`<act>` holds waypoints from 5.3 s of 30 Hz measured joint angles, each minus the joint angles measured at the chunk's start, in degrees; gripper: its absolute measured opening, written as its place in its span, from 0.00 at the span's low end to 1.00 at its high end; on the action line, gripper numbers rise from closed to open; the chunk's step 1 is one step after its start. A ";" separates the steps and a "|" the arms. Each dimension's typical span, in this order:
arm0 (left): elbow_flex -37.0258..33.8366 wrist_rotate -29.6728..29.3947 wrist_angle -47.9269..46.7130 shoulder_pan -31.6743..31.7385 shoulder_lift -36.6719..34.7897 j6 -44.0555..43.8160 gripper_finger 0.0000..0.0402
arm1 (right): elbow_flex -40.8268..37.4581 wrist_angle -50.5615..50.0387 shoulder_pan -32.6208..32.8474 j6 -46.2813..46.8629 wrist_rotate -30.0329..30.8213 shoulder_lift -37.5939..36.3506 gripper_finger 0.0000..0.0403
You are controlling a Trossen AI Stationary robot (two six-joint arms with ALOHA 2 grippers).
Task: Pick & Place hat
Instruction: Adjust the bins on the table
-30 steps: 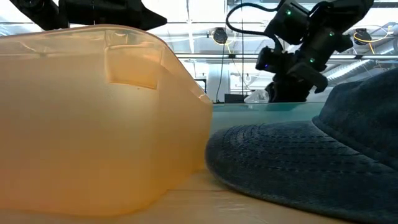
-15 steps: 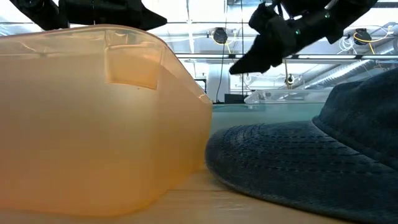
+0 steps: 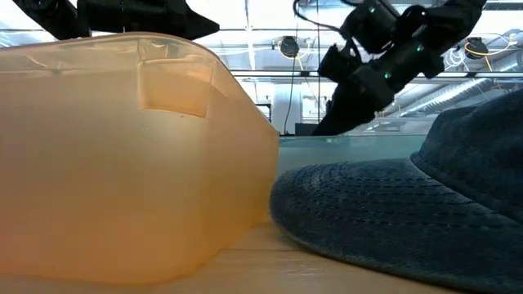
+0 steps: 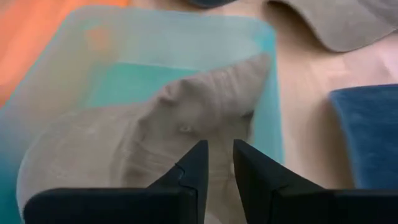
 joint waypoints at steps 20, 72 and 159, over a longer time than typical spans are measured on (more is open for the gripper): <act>0.00 -0.02 -0.02 0.00 0.00 0.48 0.12 | 0.05 7.98 -4.34 -6.14 6.90 3.31 0.16; 0.02 0.04 0.00 -0.11 0.01 -0.87 0.12 | -8.41 -16.36 -7.37 2.31 10.95 -14.88 0.16; 22.54 12.19 -49.47 -31.84 21.98 -13.13 0.12 | 7.45 22.47 18.74 -44.20 46.75 -9.53 0.09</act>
